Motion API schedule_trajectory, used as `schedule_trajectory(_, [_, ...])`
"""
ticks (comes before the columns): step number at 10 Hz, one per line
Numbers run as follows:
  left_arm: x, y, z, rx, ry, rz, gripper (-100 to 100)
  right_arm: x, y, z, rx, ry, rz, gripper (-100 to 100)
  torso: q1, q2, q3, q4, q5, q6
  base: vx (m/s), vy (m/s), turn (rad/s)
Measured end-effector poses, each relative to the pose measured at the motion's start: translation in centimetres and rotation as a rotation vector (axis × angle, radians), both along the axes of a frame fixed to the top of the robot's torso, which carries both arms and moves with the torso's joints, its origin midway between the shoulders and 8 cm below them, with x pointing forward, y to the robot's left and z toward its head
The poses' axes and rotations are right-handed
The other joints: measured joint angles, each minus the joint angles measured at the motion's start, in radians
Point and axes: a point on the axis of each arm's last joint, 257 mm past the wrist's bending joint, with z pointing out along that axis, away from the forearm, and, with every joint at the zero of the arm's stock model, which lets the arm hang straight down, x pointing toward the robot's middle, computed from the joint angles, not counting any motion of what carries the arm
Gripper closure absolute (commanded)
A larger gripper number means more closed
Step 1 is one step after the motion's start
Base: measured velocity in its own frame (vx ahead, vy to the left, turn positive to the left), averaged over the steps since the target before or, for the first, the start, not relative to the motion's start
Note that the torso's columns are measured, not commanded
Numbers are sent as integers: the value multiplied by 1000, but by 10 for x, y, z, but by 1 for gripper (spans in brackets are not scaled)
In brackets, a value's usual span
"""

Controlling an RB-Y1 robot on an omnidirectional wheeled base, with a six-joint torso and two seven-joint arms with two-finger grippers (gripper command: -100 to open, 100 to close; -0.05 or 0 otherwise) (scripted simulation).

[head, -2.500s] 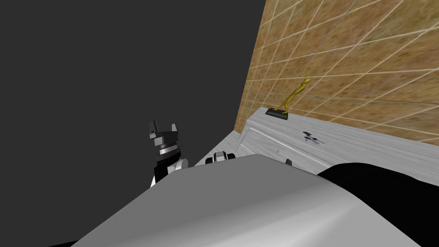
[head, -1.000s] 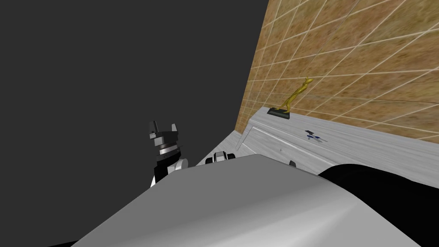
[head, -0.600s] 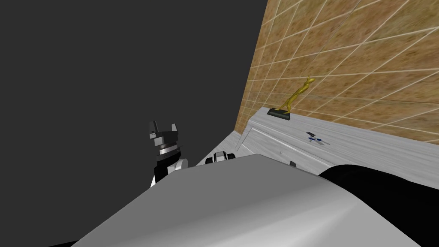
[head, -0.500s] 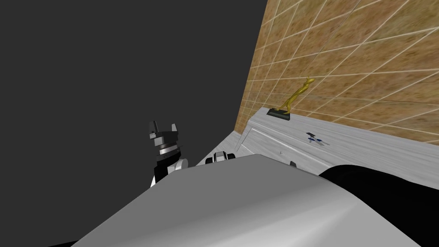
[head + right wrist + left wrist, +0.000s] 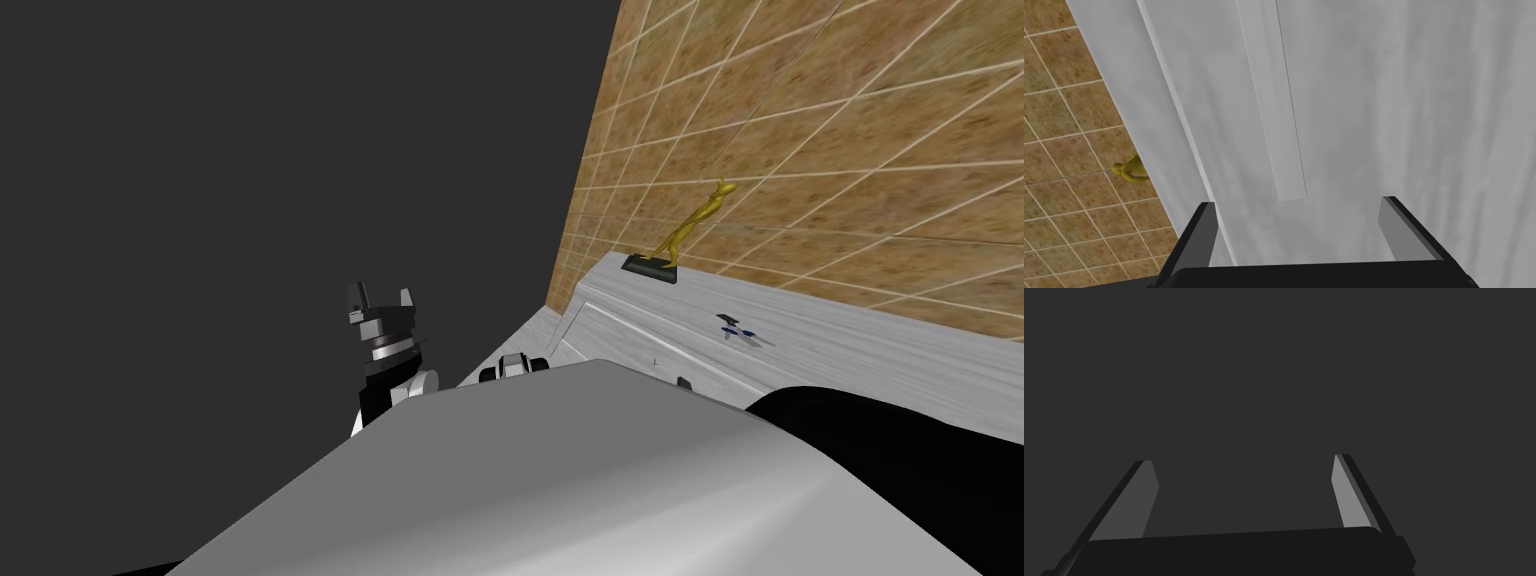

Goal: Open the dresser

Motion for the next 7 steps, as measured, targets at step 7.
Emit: schedule_trajectory(7, [0, 0, 0, 0, 0, 0, 0, -3, 6, 9, 63, -16, -6, -100, 3, 4, 2, 1, 1, -1, 0, -27, 87])
